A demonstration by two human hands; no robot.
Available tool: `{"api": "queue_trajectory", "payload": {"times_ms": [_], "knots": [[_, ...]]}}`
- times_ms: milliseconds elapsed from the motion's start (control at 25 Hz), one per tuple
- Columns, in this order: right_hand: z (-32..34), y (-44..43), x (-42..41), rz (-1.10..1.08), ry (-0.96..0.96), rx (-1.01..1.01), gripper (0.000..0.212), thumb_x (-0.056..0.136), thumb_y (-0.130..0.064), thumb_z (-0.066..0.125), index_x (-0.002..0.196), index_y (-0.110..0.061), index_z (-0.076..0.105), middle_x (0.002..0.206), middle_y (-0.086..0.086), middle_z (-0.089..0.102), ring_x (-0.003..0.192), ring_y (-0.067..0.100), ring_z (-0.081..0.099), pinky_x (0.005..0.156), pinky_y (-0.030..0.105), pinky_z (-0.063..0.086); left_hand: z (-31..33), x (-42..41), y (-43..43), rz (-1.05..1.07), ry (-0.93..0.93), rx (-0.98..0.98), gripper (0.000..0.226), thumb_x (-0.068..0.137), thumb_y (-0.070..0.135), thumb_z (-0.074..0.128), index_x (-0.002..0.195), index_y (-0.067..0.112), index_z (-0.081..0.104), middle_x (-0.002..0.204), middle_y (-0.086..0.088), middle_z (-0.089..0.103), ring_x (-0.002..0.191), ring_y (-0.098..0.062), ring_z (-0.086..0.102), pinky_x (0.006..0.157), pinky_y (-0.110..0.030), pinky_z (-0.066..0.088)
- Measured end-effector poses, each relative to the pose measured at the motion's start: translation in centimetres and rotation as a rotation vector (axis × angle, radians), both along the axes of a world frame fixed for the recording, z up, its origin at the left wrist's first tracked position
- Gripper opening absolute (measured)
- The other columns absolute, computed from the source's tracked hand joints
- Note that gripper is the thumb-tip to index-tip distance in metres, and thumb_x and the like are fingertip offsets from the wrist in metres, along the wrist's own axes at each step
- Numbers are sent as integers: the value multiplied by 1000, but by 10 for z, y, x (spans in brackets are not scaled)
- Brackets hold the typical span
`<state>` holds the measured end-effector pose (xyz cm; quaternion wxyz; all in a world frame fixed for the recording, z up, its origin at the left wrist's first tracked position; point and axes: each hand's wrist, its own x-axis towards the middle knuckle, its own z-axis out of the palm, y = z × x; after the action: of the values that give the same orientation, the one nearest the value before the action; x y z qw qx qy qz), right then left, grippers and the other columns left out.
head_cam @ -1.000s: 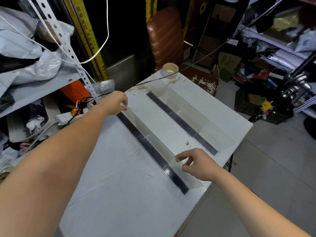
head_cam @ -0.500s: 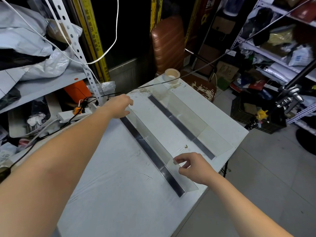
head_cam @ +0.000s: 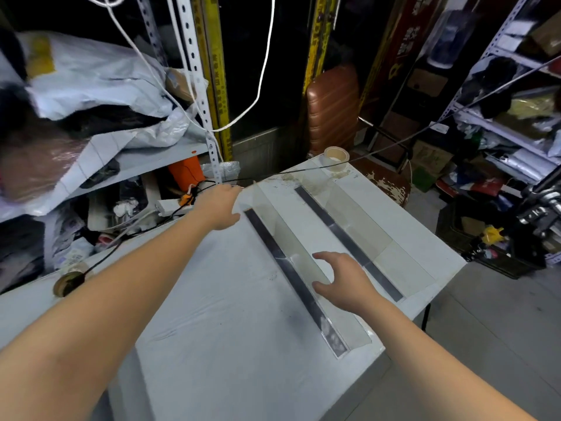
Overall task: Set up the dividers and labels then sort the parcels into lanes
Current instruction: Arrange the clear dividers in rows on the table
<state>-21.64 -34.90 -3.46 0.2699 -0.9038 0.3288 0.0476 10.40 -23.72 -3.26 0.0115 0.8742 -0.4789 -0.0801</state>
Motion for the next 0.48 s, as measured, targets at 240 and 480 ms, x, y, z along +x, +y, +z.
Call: {"api": "queue_trajectory", "payload": {"times_ms": [240,480], "knots": [[28,44,59,210,-48,-142,68,85,-30,69,149,-26,46,143,-1,57,135,22,45,104,40,47,25,-5,102,160,-2,49,73,90,45,67,152,23,35,143,-5,52,130,-29,51,94,-49,53],[50,105,96,301,-114,-205,67,86,-32,72,148,-27,46,149,-1,52,139,21,42,107,41,45,46,-23,217,277,-66,96,67,87,60,62,141,23,46,128,-4,59,115,-29,59,80,-40,52]]}}
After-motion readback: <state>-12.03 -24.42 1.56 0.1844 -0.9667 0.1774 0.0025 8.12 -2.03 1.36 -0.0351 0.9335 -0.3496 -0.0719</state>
